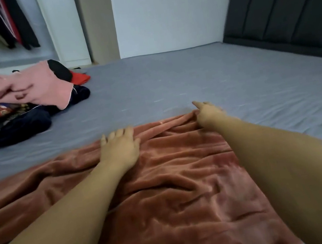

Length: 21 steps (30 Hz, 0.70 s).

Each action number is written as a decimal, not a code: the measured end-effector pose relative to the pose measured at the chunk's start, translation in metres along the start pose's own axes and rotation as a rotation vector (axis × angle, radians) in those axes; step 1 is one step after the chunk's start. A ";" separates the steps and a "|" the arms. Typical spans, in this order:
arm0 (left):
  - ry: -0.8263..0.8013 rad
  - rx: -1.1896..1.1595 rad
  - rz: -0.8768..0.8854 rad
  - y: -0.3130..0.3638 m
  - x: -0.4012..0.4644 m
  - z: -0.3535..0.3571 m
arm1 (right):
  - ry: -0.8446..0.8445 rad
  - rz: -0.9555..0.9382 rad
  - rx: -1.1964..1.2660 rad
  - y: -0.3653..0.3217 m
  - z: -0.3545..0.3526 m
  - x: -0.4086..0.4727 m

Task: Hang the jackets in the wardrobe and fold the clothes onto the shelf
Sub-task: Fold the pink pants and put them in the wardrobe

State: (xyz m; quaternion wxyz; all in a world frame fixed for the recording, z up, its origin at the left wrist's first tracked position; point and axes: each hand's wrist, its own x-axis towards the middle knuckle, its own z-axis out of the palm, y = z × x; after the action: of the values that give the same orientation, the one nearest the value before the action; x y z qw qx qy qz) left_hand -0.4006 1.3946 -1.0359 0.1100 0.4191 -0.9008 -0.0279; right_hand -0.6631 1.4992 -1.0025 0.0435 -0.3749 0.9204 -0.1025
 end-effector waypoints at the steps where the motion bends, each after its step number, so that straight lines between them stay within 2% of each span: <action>1: -0.029 0.036 -0.015 0.001 0.007 0.008 | -0.028 -0.008 -0.065 0.006 0.008 0.013; 4: 0.027 -0.028 -0.028 -0.007 0.033 0.016 | -0.145 -0.109 -0.251 0.025 0.025 0.047; 7: 0.151 -0.123 -0.084 -0.019 0.082 0.006 | -0.213 -0.070 0.058 0.032 0.015 0.074; 9: 0.236 0.071 -0.062 -0.023 0.103 0.006 | -0.067 0.001 0.037 0.029 0.006 0.088; 11: 0.288 0.343 0.041 -0.023 0.104 0.022 | 0.157 0.041 -0.206 0.020 0.016 0.086; 13: 0.239 0.473 0.169 -0.018 0.089 0.044 | 0.317 -0.072 -0.357 0.012 0.041 0.065; 15: 0.234 0.484 0.193 -0.021 0.074 0.053 | 0.391 -0.234 -0.488 0.012 0.061 0.044; 16: 0.200 0.463 0.154 -0.026 0.069 0.052 | 0.423 -0.260 -0.507 0.012 0.063 0.041; 18: 0.103 0.396 -0.003 -0.052 0.051 0.046 | 0.434 -0.193 -0.393 0.000 0.053 0.038; 20: 0.028 0.307 -0.157 -0.086 0.019 0.038 | 0.374 -0.178 -0.194 -0.031 0.045 0.029; 21: -0.009 0.300 -0.197 -0.101 0.001 0.031 | 0.307 -0.233 -0.102 -0.053 0.047 0.018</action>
State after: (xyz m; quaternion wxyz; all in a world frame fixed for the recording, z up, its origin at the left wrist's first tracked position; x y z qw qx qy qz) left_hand -0.3319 1.3272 -1.0800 0.0389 0.5168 -0.8500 0.0944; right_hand -0.6327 1.4422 -1.0367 -0.1285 -0.4606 0.8705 -0.1162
